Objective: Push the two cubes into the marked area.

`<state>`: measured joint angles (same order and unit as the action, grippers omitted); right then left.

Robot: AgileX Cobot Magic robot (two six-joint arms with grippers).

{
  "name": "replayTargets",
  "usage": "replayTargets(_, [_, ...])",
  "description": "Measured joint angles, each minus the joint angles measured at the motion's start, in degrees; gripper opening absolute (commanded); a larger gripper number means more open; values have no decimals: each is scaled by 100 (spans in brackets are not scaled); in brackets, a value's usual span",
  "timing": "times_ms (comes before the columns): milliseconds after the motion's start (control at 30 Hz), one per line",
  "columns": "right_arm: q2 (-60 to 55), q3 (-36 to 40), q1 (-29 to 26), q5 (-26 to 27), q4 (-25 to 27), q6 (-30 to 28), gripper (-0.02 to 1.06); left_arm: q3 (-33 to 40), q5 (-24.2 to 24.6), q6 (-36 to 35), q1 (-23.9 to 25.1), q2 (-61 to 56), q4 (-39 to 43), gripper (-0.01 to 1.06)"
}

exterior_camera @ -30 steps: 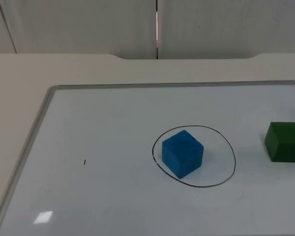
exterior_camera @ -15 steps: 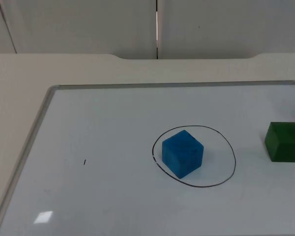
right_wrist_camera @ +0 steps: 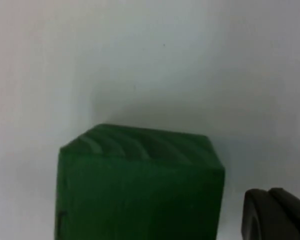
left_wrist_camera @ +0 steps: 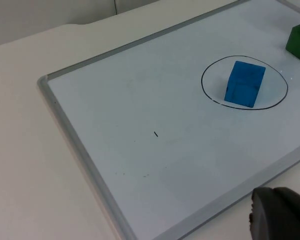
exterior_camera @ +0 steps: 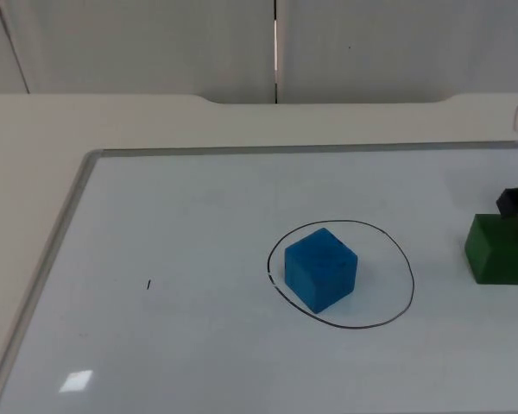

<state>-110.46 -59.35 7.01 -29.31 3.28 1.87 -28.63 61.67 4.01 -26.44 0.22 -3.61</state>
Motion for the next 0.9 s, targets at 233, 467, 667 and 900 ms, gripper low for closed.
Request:
replayTargets(233, [0,0,202,83,11,0,0,0,0,0,0,0,0,0])
replayTargets(467, [0,0,453,106,11,63,0,0,0,0,0,0,0,0])
replayTargets(667, [0,0,465,84,11,133,0,0,0,0,0,0,11,0])
replayTargets(900, [0,0,465,-76,291,156,0,0,0,0,0,0,22,0])
